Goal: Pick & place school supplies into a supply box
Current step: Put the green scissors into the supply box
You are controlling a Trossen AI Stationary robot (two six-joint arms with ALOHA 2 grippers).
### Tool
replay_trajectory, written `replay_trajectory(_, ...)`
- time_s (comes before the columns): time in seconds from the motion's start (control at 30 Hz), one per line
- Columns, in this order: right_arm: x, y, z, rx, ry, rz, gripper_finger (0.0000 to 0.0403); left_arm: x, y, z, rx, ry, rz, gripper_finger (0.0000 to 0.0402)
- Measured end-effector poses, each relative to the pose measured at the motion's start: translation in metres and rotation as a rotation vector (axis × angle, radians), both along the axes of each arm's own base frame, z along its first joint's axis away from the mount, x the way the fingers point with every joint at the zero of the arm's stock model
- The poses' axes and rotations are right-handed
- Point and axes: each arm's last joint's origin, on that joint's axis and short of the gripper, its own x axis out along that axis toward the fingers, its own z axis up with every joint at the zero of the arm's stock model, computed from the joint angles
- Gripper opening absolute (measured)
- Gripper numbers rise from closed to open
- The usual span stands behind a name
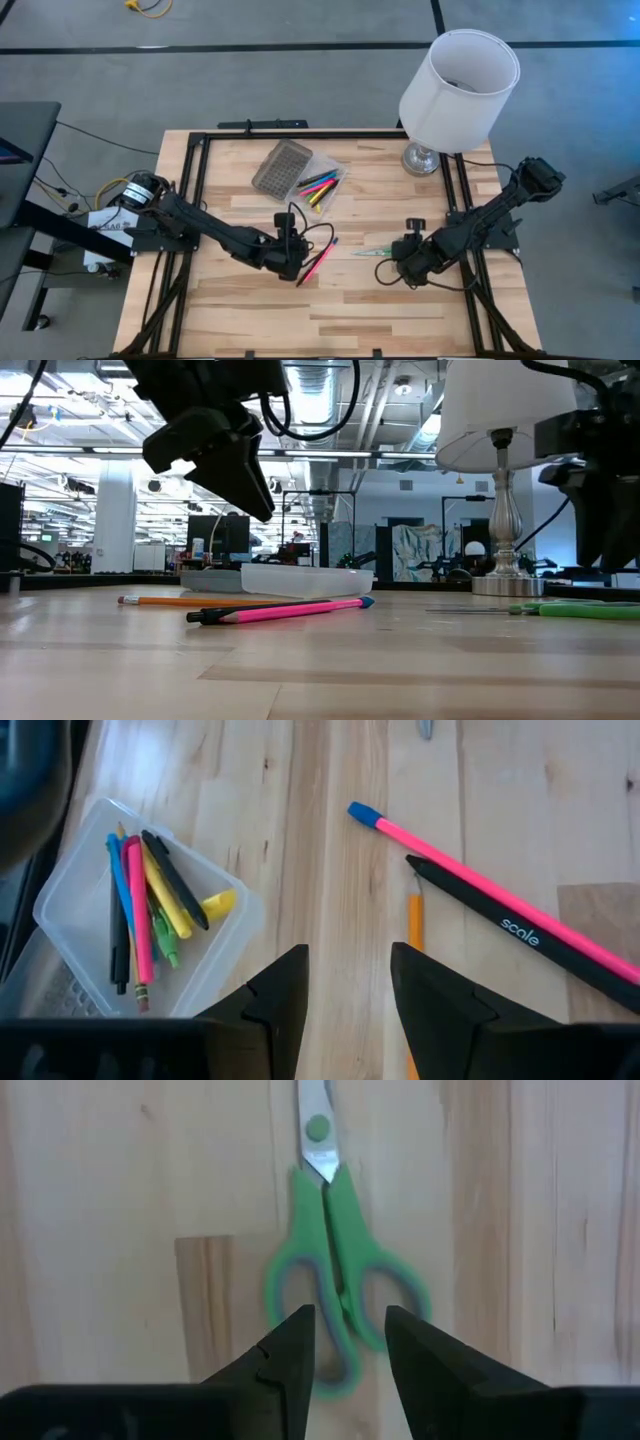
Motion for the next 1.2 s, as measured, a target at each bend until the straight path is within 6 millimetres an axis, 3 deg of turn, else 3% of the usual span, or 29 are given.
replay_trajectory(0.27,0.006,-0.003,-0.001,0.025,-0.018,0.028,0.0118,0.0,0.0,0.0,0.003,-0.004,0.007,0.0139)
replay_trajectory(0.77,0.011,-0.028,-0.018,0.105,0.06,0.029,0.013,0.0,0.0,0.0,-0.004,-0.006,0.016,0.0139)
replay_trajectory(1.2,0.014,-0.03,-0.023,0.138,0.086,0.027,0.0129,-0.001,0.0,-0.001,-0.001,0.004,0.017,0.0139)
